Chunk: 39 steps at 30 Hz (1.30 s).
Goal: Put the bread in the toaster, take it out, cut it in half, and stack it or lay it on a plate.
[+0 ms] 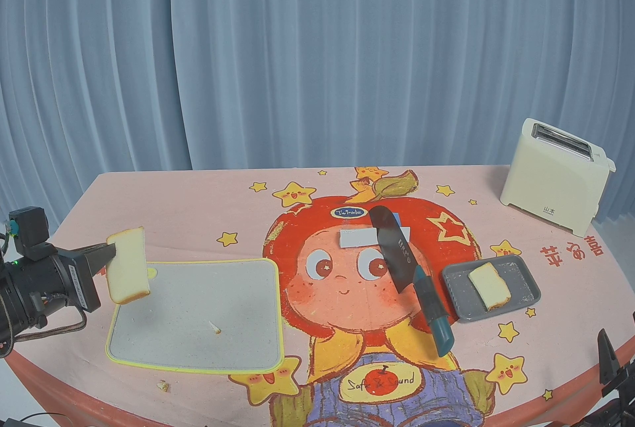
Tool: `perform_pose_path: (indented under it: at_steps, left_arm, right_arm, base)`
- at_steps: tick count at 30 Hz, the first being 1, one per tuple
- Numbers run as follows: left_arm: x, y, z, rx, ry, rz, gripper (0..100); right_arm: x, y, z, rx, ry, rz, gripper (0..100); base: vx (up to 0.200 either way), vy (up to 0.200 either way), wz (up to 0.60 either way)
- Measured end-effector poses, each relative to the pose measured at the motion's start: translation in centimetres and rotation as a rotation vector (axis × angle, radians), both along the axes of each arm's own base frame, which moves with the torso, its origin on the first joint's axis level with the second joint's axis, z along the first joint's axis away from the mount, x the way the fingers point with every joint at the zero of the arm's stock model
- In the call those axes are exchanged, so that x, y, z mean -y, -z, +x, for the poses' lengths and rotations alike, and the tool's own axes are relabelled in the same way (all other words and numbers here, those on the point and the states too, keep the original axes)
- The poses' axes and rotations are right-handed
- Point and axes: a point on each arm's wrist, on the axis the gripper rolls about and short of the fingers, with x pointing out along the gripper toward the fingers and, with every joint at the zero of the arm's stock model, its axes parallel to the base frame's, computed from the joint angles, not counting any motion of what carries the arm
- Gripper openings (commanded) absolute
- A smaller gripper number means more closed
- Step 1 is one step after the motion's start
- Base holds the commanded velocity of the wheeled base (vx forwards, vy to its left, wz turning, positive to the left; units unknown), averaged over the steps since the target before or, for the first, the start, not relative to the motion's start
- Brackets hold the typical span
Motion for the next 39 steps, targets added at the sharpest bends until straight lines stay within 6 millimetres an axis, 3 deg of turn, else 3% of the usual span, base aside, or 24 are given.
perform_pose_path:
  at_steps: [8,20,39]
  left_arm:
    - [-0.09,-0.01,-0.29,0.006,0.002,-0.003,0]
    - [-0.13,0.02,-0.37,0.006,0.001,-0.003,0]
    - [-0.13,0.04,-0.38,0.007,0.002,-0.002,0]
  right_arm:
    - [-0.51,0.13,-0.34,0.028,-0.188,0.065,100]
    - [0.14,0.56,-0.44,0.001,0.111,0.031,100]
    - [0.15,0.79,-0.56,-0.01,-0.084,-0.021,100]
  base:
    - [0.0,0.0,0.0]
    - [0.0,0.0,0.0]
    - [0.0,0.0,0.0]
